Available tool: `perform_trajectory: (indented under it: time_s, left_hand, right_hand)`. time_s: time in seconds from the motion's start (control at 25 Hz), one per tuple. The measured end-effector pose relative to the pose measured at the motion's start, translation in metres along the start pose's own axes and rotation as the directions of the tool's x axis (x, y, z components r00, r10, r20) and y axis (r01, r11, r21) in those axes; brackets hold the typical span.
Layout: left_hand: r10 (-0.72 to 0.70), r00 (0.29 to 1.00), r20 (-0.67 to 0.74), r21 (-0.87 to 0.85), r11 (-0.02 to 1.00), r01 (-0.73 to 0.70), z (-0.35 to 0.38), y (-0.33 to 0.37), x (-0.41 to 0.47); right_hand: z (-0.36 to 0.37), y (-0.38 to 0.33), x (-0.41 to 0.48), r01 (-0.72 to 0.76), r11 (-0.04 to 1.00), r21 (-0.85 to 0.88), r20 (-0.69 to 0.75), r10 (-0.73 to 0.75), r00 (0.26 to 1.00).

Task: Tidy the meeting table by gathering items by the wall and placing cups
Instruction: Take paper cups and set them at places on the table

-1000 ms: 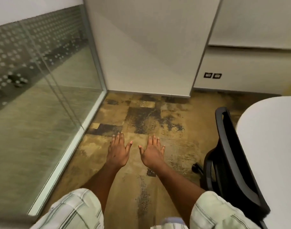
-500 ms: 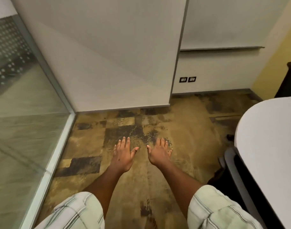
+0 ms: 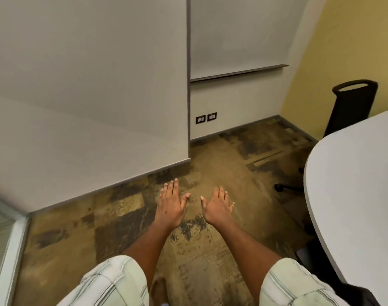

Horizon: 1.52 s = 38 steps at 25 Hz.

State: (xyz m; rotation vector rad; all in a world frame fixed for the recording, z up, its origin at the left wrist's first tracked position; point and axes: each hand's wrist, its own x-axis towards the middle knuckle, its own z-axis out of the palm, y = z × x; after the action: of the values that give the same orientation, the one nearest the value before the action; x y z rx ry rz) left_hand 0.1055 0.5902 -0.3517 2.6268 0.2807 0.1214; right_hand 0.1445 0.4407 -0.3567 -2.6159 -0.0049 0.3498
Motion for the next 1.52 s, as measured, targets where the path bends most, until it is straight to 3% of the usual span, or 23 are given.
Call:
perform_trajectory:
  time_s: [0.04, 0.12, 0.28, 0.36, 0.48, 0.76, 0.96, 1.36, 1.52]
  left_hand:
    - [0.022, 0.999, -0.029, 0.011, 1.0, -0.022, 0.002, 0.003, 0.007]
    - [0.113, 0.991, 0.075, -0.008, 0.994, -0.112, -0.001, -0.002, 0.074]
    - [0.255, 0.958, 0.131, 0.033, 0.965, -0.261, 0.006, 0.009, 0.19]
    - [0.29, 0.945, 0.153, 0.04, 0.953, -0.299, 0.011, 0.021, 0.211]
    - [0.362, 0.898, 0.25, 0.008, 0.927, -0.375, 0.044, 0.042, 0.274]
    - [0.414, 0.873, 0.26, 0.051, 0.896, -0.44, 0.085, 0.098, 0.416]
    - [0.371, 0.902, 0.223, 0.063, 0.917, -0.393, 0.116, 0.168, 0.516]
    - [0.471, 0.839, 0.273, -0.046, 0.878, -0.477, 0.191, 0.284, 0.719]
    - [0.528, 0.789, 0.315, -0.091, 0.844, -0.529, 0.217, 0.326, 0.827]
  right_hand:
    - [-0.005, 0.004, 0.006, -0.024, 1.0, -0.017, 0.002, 0.024, 1.0]
    - [-0.013, -0.01, 0.049, -0.109, 0.994, -0.023, -0.023, 0.109, 0.994]
    - [-0.037, -0.036, 0.128, -0.234, 0.972, 0.008, -0.134, 0.233, 0.963]
    - [-0.048, -0.04, 0.146, -0.228, 0.974, 0.013, -0.155, 0.228, 0.961]
    - [-0.055, -0.026, 0.208, -0.347, 0.935, 0.072, -0.178, 0.354, 0.918]
    - [-0.095, 0.022, 0.348, -0.416, 0.903, 0.108, -0.143, 0.428, 0.892]
    - [-0.16, 0.054, 0.461, -0.383, 0.921, 0.068, -0.226, 0.388, 0.893]
    - [-0.237, 0.102, 0.654, -0.418, 0.906, 0.071, -0.257, 0.421, 0.87]
    - [-0.275, 0.113, 0.751, -0.484, 0.869, 0.103, -0.271, 0.493, 0.827]
